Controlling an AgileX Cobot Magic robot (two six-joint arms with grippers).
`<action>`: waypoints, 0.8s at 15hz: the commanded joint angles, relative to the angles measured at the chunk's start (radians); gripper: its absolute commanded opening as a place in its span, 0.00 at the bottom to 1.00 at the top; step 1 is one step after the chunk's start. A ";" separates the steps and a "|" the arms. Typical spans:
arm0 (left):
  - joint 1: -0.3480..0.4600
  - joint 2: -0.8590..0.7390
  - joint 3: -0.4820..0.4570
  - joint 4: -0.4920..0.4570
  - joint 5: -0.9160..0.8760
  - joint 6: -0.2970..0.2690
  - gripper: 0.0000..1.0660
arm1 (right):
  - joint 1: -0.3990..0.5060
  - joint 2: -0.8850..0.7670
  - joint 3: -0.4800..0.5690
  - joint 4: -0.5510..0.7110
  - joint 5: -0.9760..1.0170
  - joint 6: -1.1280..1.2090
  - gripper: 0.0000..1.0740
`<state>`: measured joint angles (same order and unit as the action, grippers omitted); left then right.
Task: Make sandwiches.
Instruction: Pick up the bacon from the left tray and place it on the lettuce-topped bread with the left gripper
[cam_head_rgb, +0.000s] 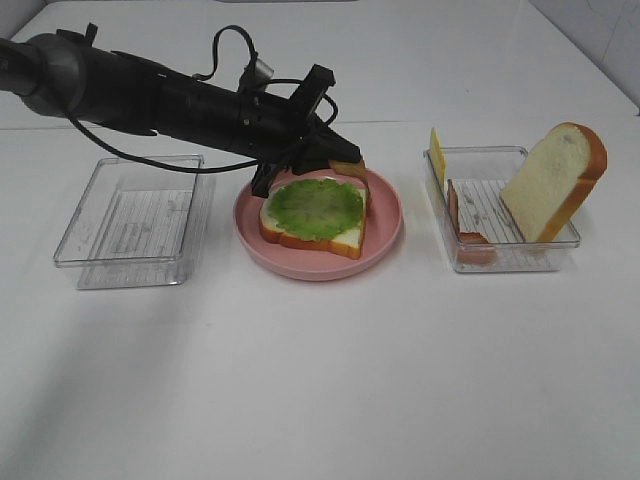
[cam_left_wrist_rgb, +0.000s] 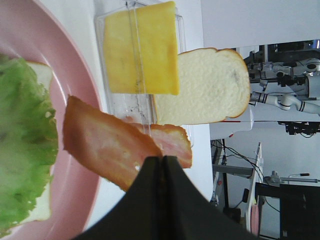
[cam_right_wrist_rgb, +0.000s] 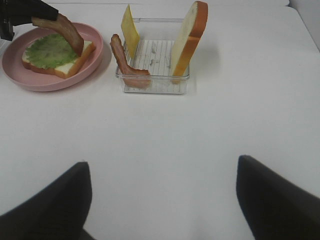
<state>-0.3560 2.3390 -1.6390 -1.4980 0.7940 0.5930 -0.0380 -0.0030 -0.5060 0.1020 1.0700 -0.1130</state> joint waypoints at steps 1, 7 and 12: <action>0.006 0.000 -0.009 0.072 -0.032 0.007 0.00 | -0.005 -0.013 0.003 0.001 -0.009 -0.005 0.71; 0.082 -0.001 -0.009 0.120 -0.024 -0.001 0.00 | -0.005 -0.013 0.003 0.001 -0.009 -0.005 0.71; 0.078 -0.001 -0.009 0.189 -0.020 -0.068 0.03 | -0.005 -0.013 0.003 0.001 -0.009 -0.005 0.71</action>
<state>-0.2730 2.3390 -1.6390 -1.3030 0.7610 0.5250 -0.0380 -0.0030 -0.5060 0.1020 1.0700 -0.1130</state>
